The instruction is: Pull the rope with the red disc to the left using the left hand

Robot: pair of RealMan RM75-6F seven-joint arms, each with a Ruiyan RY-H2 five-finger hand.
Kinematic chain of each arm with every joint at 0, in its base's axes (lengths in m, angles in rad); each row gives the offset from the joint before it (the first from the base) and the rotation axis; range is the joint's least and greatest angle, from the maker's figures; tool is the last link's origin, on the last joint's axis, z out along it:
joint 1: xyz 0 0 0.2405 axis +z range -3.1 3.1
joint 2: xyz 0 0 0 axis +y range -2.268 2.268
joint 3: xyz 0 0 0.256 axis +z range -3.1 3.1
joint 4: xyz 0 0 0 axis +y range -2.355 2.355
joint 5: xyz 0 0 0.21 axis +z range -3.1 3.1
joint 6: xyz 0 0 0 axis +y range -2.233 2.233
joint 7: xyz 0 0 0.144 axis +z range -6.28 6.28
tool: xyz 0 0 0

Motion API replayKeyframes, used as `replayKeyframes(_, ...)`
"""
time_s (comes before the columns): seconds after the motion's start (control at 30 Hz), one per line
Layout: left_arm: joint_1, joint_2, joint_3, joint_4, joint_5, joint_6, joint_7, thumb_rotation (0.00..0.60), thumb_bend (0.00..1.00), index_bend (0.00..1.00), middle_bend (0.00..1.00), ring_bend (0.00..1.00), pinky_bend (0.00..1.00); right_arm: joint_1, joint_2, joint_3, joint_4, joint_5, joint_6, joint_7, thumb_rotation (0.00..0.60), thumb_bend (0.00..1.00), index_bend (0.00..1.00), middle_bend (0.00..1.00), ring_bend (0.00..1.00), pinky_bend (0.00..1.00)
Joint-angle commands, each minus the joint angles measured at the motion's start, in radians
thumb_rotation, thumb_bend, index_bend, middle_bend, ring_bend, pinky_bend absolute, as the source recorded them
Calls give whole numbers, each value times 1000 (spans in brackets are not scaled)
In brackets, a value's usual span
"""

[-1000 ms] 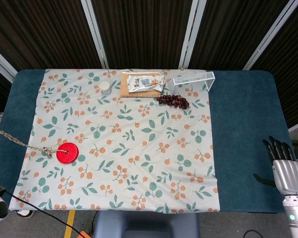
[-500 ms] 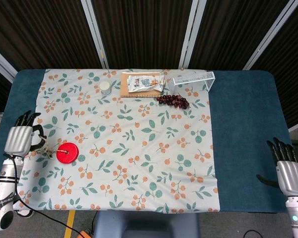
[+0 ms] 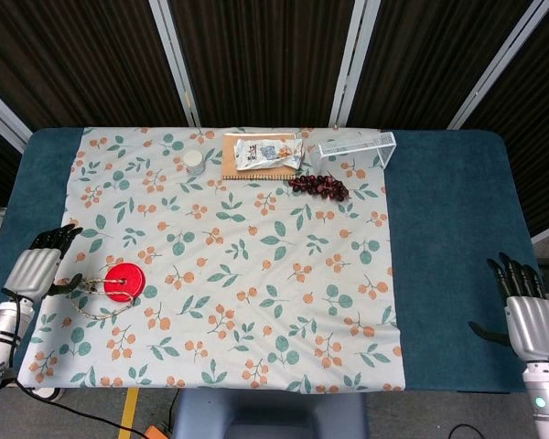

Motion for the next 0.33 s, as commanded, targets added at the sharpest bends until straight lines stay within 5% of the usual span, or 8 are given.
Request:
replayKeyframes(0.03,87,4,-1,-38,10,153,-4,600,440,0,0,0,76,-7,5,-4,-1,-6,10,11,600,67,0,0,0,0)
replayKeyframes(0.33,286,-55,79,-64,112,455,73,600,424,0,0,0,83,-24,4,-19,31,-27,29,50,600,67,0,0,0,0)
